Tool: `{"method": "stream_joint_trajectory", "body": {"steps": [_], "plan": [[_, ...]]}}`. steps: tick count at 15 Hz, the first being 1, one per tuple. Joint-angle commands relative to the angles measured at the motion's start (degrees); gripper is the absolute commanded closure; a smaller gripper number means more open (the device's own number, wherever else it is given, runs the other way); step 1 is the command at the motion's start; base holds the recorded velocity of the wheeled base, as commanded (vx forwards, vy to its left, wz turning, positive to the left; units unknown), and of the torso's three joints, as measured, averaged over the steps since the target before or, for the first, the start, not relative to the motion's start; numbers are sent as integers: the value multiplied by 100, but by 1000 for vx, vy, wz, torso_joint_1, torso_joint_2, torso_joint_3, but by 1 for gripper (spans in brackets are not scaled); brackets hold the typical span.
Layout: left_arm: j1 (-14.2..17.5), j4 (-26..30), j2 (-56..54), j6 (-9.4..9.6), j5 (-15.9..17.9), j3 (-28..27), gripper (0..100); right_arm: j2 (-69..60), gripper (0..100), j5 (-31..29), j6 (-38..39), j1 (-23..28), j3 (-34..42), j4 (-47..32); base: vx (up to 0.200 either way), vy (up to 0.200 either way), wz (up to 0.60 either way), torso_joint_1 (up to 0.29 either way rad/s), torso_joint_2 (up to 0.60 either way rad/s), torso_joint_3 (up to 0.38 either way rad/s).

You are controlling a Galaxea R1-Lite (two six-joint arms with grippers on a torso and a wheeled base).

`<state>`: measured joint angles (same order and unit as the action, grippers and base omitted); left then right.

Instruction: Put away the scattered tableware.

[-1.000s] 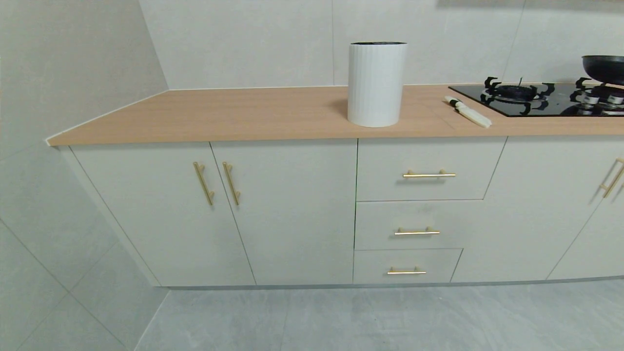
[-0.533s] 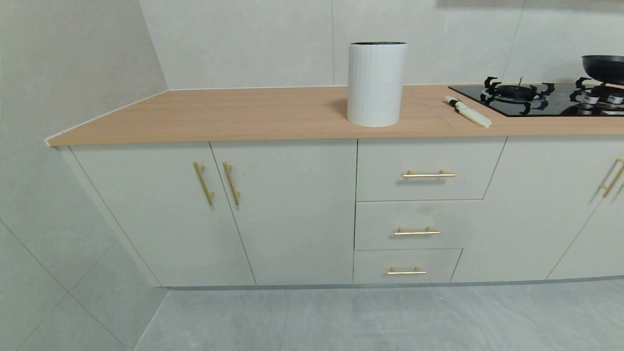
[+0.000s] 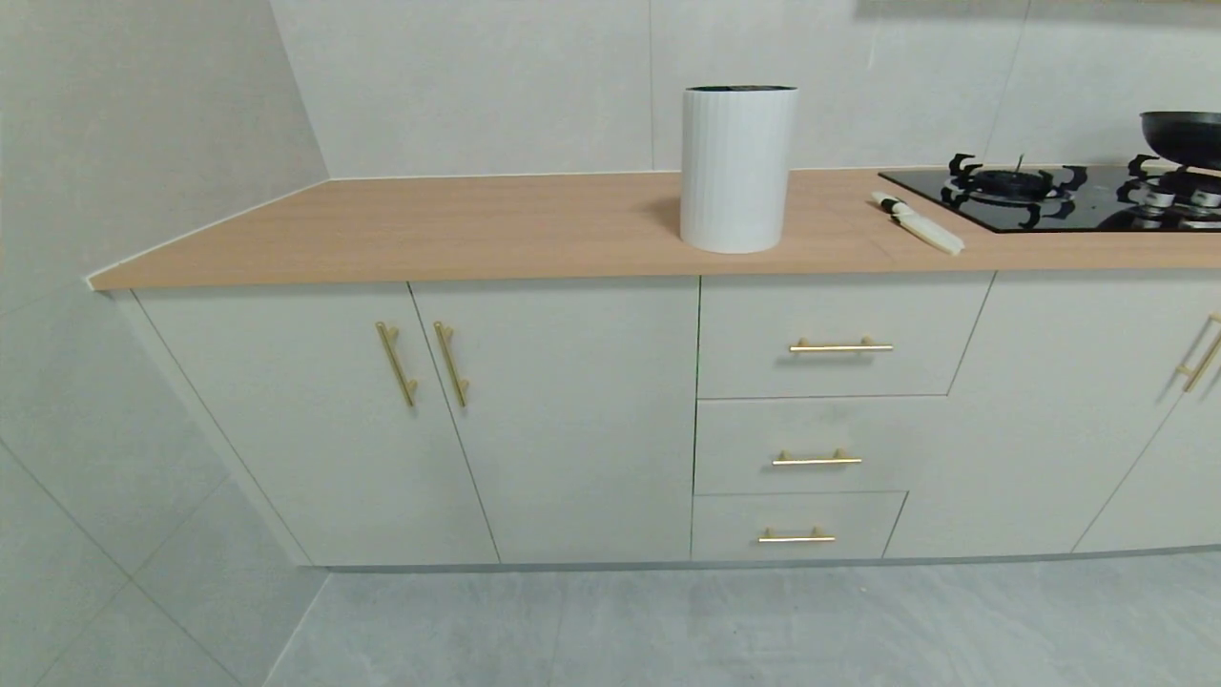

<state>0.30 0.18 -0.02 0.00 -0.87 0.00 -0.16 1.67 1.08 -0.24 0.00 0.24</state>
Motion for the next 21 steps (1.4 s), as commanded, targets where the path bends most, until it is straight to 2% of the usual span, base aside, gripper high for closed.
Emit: {"method": "stream_joint_trajectory", "body": {"steps": [1, 18, 21], "plan": [[5, -1, 2, 0, -10, 0, 0, 16, 0, 0, -3, -2, 0, 2, 200, 0, 0, -2, 2, 12], [5, -1, 2, 0, -1, 0, 0, 16, 0, 0, 41, -2, 0, 2, 200, 0, 0, 3, 3, 5], [5, -1, 2, -9, -1, 0, 0, 16, 0, -9, 41, -2, 0, 2, 0, 0, 0, 0, 0, 0]]}}
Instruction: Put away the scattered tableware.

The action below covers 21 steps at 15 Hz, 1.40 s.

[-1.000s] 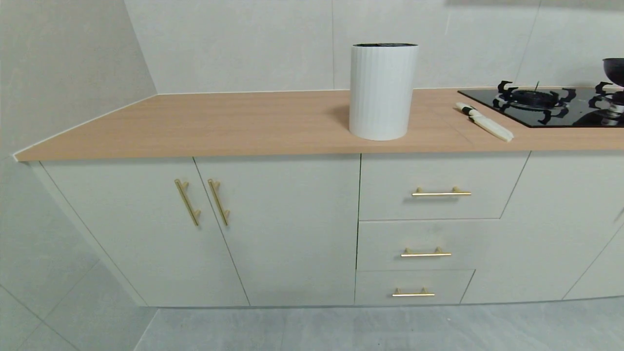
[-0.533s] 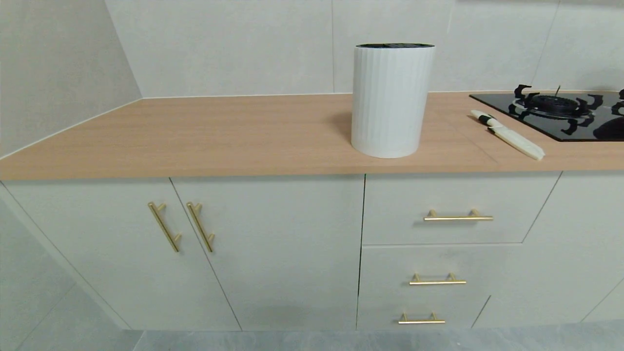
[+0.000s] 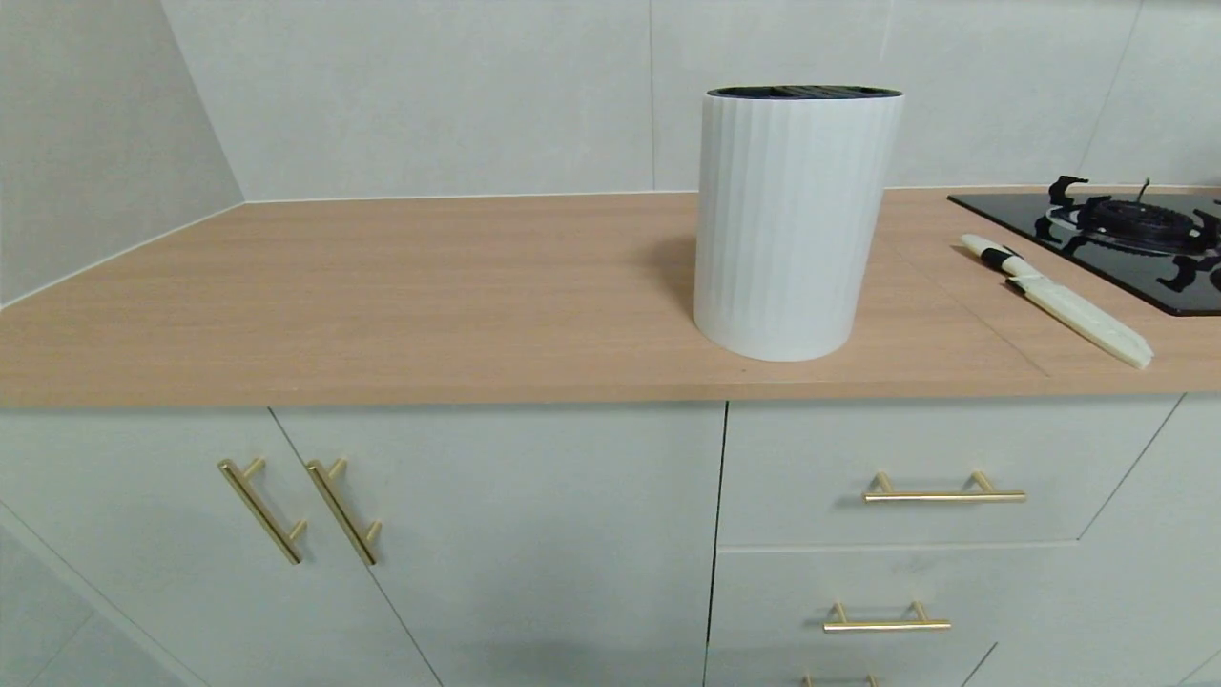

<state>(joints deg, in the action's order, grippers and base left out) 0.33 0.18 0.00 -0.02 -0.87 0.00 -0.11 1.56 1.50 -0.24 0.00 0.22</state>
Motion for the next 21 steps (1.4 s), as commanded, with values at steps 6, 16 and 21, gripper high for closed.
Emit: {"method": "stream_joint_trajectory", "body": {"steps": [6, 16, 21], "plan": [[2, -1, 0, 2, -1, 0, 0, 11, 0, 2, -1, -2, 0, 4, 0, 0, 0, 0, 0, 0], [2, -1, 0, 2, -1, 0, 0, 11, 0, -7, -1, -2, 0, 4, 0, -160, 0, 1, 3, 1], [2, -1, 0, -6, -1, 0, 0, 11, 0, -7, -1, -2, 0, 4, 0, -80, 0, 1, 1, 3]]}}
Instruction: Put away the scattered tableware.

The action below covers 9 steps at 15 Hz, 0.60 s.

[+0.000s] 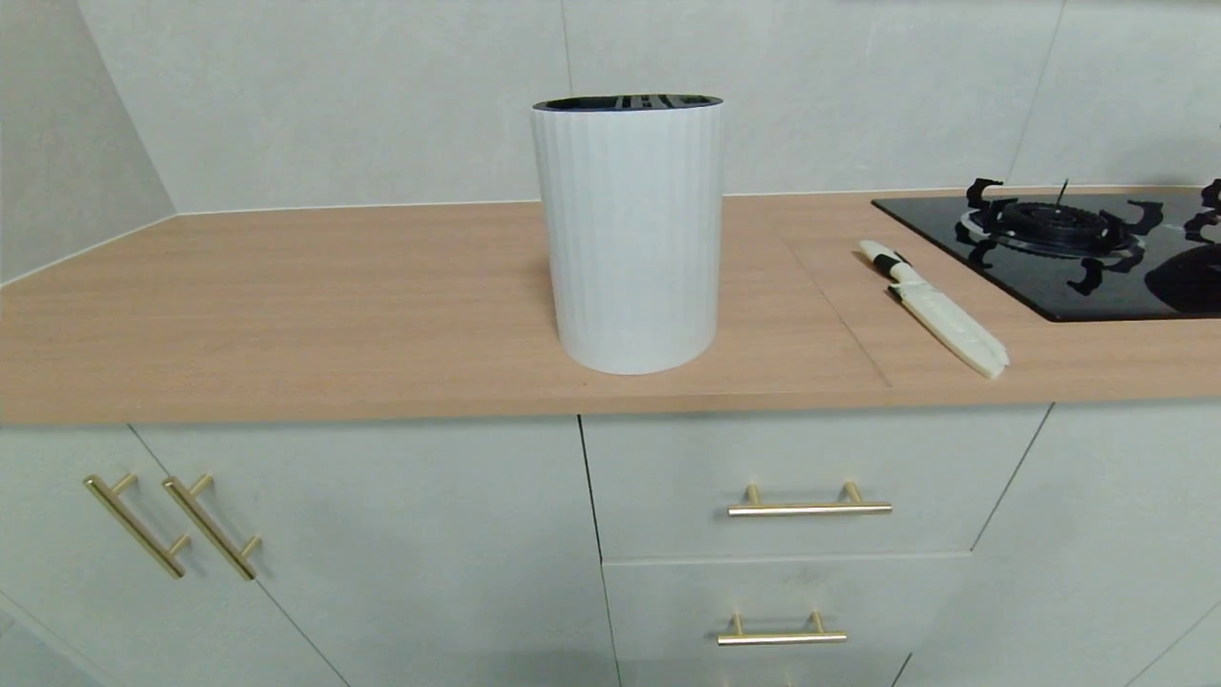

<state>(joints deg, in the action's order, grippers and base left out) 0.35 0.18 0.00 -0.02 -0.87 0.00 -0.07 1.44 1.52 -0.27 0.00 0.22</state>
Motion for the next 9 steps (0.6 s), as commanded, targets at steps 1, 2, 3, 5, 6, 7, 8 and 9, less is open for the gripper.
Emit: {"method": "stream_joint_trajectory", "body": {"steps": [1, 2, 3, 5, 6, 7, 8, 9], "plan": [[0, -1, 0, -6, -1, 0, 0, 7, 0, 6, -3, 0, 0, 4, 0, 0, 0, 0, 0, 0], [0, -1, 0, -6, -1, 0, 0, 7, 0, 6, -3, 0, 0, 4, 0, 0, 0, 0, 0, 0], [0, -1, 0, -6, -1, 0, 0, 7, 0, 6, -3, 0, 0, 4, 0, 0, 0, 0, 0, 0], [0, -1, 0, -6, -1, 0, 0, 7, 0, 6, -3, 0, 0, 4, 0, 0, 0, 0, 0, 0], [0, -1, 0, -6, -1, 0, 0, 7, 0, 6, -3, 0, 0, 4, 0, 0, 0, 0, 0, 0], [0, -1, 0, -6, -1, 0, 0, 7, 0, 6, -3, 0, 0, 4, 200, 0, 0, -2, 2, 12], [0, -1, 0, -6, -1, 0, 0, 7, 0, 6, -3, 0, 0, 4, 200, 0, 0, 2, 2, 7], [0, -1, 0, -6, -1, 0, 0, 7, 0, 6, -3, 0, 0, 4, 200, 0, 0, -2, -7, 7]]}}
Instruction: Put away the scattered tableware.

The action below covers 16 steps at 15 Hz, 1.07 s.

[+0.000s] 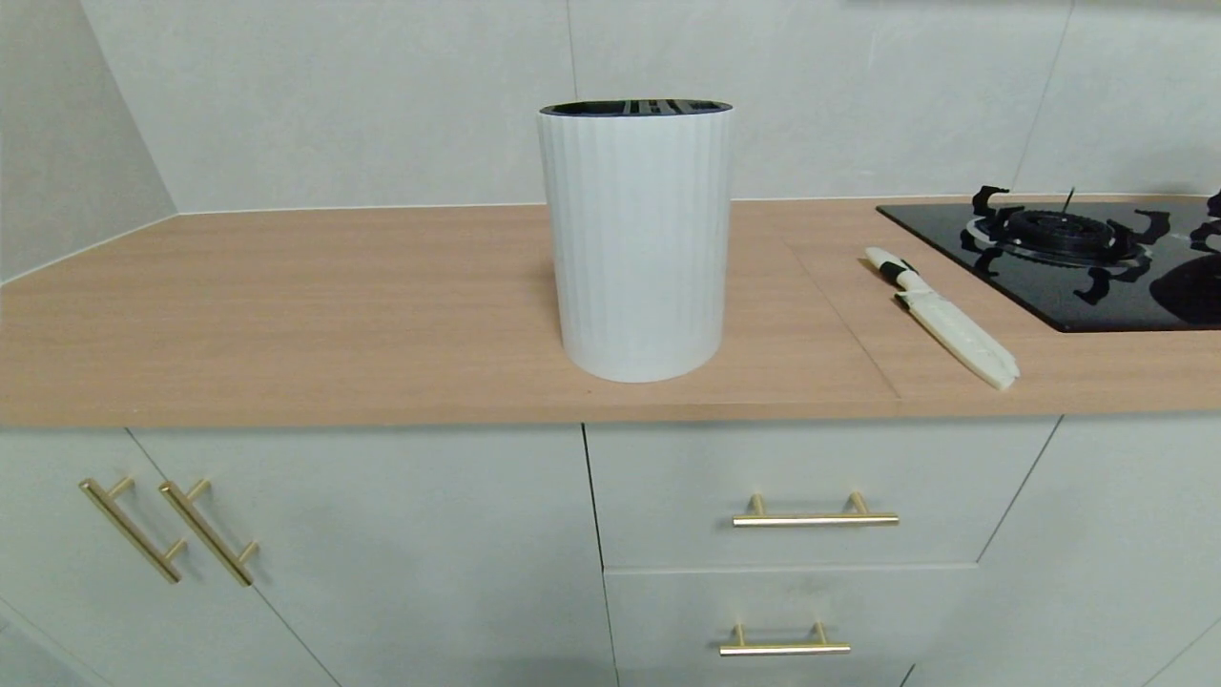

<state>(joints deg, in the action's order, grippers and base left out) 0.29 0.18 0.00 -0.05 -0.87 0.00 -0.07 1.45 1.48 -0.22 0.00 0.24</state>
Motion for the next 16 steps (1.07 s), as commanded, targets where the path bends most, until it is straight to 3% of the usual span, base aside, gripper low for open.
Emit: {"method": "stream_joint_trajectory", "body": {"steps": [1, 16], "plan": [[6, -1, 0, -4, -1, 0, 0, 7, 0, 4, 2, -4, 0, 2, 0, 0, 0, 0, 0, 0], [6, -1, 0, -4, -1, 0, 0, 7, 0, -4, -7, -4, 0, 2, 0, 0, 0, 0, 0, 0]]}}
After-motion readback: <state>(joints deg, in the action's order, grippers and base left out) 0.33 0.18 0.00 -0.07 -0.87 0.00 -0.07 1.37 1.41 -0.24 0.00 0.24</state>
